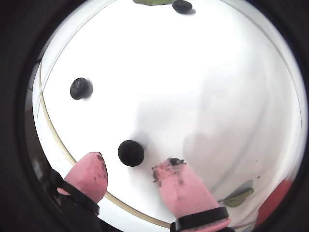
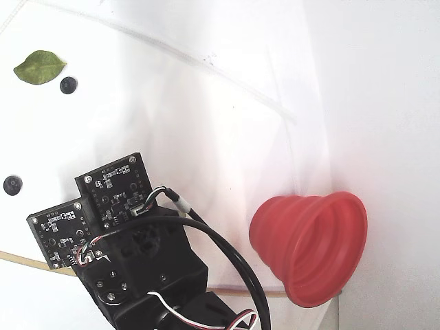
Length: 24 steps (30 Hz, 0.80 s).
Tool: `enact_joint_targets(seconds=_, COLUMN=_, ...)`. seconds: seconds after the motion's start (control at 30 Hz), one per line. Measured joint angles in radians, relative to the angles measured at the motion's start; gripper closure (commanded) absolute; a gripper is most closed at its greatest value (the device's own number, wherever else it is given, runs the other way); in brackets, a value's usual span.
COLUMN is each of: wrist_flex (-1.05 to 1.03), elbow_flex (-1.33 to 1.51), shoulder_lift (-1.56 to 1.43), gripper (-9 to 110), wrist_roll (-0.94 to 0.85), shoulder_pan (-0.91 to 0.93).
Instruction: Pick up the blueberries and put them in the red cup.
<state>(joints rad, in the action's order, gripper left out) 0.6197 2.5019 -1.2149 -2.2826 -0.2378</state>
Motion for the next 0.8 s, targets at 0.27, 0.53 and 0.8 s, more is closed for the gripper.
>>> enact_joint_targets(seconds=0.27, wrist_flex=0.048, elbow_flex=-0.017, shoulder_lift=0.061, gripper=82, wrist_roll=0.000, shoulder_pan=0.000)
enact_joint_targets(seconds=0.53, wrist_flex=0.091, elbow_flex=-0.017, shoulder_lift=0.103, gripper=82, wrist_roll=-0.002, shoulder_pan=0.000)
enact_joint_targets(seconds=0.8, wrist_flex=0.135, elbow_flex=-0.018, shoulder_lift=0.160, gripper=82, wrist_roll=-0.032, shoulder_pan=0.000)
